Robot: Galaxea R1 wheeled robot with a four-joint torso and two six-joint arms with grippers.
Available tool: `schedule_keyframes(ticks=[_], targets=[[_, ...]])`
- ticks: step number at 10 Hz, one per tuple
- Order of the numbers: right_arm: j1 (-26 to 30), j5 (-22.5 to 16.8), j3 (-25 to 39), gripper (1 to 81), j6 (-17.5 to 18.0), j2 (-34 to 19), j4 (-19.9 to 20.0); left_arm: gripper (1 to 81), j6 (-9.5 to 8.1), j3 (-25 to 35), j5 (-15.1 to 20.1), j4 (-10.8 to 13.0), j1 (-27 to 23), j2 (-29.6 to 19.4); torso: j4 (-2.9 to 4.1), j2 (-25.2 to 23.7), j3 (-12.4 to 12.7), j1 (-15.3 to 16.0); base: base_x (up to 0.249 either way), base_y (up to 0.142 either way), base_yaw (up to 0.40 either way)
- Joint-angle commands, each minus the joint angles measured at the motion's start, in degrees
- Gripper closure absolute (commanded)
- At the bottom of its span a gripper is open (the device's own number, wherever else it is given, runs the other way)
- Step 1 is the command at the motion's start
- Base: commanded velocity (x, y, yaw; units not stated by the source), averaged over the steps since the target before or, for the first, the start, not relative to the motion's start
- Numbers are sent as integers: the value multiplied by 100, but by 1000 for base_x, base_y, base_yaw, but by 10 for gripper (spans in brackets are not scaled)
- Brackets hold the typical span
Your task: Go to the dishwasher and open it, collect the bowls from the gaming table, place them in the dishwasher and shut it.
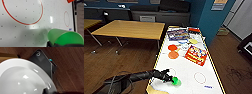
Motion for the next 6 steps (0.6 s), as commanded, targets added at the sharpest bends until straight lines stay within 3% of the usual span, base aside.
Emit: schedule_keyframes(ticks=[1, 3, 5, 6], targets=[[147, -418, 132, 811, -20, -306, -119, 811, 9, 719, 212, -121, -1207, -341, 0, 0, 0, 0, 0, 0, 0], [147, -418, 150, 811, -29, -315, -119, 811, -17, 1594, 203, -139, -1655, -840, 0, 0, 0, 0, 0, 0, 0], [129, -418, 185, 811, -29, -332, -119, 811, -26, 2196, 221, -95, -1622, -1448, 0, 0, 0, 0, 0, 0, 0], [121, -418, 220, 811, -29, -359, -119, 811, 18, 2652, 221, -60, -1490, -1993, 0, 0, 0, 0, 0, 0, 0]])
